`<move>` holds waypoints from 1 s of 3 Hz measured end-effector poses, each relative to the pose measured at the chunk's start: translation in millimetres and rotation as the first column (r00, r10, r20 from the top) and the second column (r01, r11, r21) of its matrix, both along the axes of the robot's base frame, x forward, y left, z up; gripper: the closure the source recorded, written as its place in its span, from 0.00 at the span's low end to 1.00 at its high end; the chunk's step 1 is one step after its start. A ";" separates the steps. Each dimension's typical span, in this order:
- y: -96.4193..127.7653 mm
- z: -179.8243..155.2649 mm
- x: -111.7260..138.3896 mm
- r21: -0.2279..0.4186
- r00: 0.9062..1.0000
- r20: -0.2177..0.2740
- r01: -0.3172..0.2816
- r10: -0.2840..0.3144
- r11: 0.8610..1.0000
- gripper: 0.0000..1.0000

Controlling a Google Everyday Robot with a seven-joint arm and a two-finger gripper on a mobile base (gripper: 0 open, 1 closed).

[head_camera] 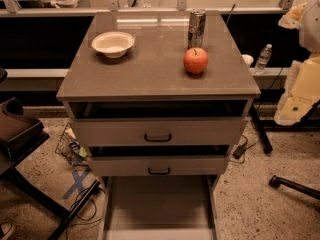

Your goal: Place apple into bottom drawer

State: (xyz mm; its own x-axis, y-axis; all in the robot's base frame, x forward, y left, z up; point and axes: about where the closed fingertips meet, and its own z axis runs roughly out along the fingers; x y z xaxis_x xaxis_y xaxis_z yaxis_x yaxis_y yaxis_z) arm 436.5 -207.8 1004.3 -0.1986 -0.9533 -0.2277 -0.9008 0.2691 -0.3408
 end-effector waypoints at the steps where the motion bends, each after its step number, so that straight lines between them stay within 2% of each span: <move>1: 0.0 0.0 0.0 0.000 1.000 0.000 0.000 0.000 1.000 0.00; 2: 0.3 -4.4 15.6 0.089 0.999 0.029 0.024 -0.027 0.996 0.00; 3: 3.6 -18.7 49.5 0.262 0.996 0.065 0.045 -0.064 0.964 0.00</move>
Offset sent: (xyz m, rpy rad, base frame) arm 0.0480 -0.0022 -0.0145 0.2644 -0.0763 -0.0770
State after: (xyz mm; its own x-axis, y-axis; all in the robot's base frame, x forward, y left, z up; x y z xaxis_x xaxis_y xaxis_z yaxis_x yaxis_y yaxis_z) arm 485.9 -204.1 985.5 -0.2224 -0.8474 -0.4821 -0.8580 0.4050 -0.3160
